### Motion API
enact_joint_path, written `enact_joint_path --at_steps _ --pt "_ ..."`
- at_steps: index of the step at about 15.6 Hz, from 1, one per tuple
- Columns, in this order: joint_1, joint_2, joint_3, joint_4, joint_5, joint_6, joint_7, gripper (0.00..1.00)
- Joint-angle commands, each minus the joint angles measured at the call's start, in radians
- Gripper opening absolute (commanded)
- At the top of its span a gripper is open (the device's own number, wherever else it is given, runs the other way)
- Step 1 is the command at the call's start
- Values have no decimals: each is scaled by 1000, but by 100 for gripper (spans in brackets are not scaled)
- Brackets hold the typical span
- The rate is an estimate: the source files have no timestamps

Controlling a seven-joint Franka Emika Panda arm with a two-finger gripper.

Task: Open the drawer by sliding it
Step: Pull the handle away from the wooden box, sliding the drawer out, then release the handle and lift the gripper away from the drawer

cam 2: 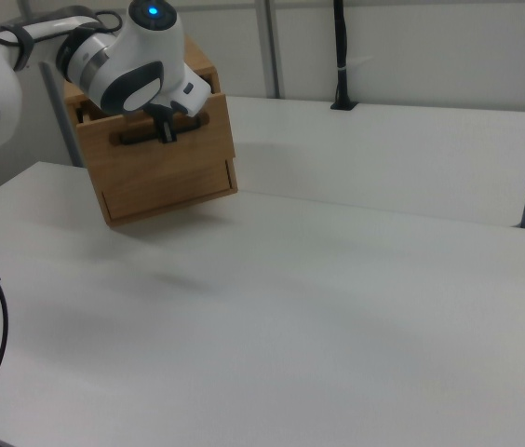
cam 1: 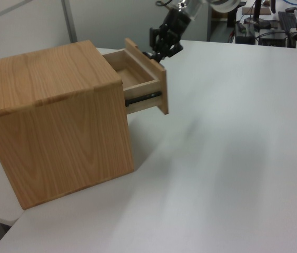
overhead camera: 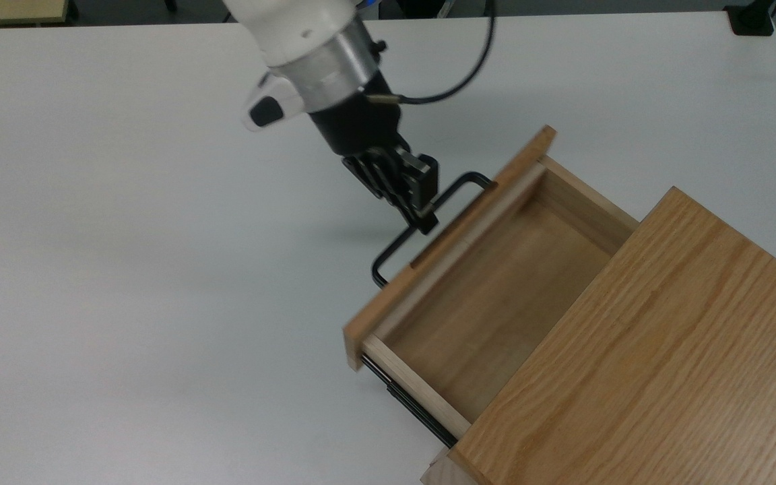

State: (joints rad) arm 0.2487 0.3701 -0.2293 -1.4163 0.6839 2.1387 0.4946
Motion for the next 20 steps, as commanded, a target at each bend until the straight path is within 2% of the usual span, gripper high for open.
enact_joint_path --at_steps 1,5,8,10,11,12,13,15,16,19,20 --pt "-6 -149 2 -139 40 -13 -65 0" --pt "-40 -226 2 -231 39 -35 -132 0" --pt "-60 -241 2 -248 39 -69 -157 1" --pt "-74 -255 2 -256 39 -85 -159 8" --pt "-84 -264 1 -263 39 -109 -162 27" --pt "-92 -269 -1 -263 36 -135 -175 74" --pt "-92 -273 -1 -263 29 -155 -183 100" --pt "-95 -273 -8 -263 -4 -168 -192 100" --pt "-98 -283 -8 -263 -56 -171 -200 100" --pt "-109 -322 -11 -259 -280 -248 -246 100" --pt "-106 -338 -12 -257 -378 -288 -283 100"
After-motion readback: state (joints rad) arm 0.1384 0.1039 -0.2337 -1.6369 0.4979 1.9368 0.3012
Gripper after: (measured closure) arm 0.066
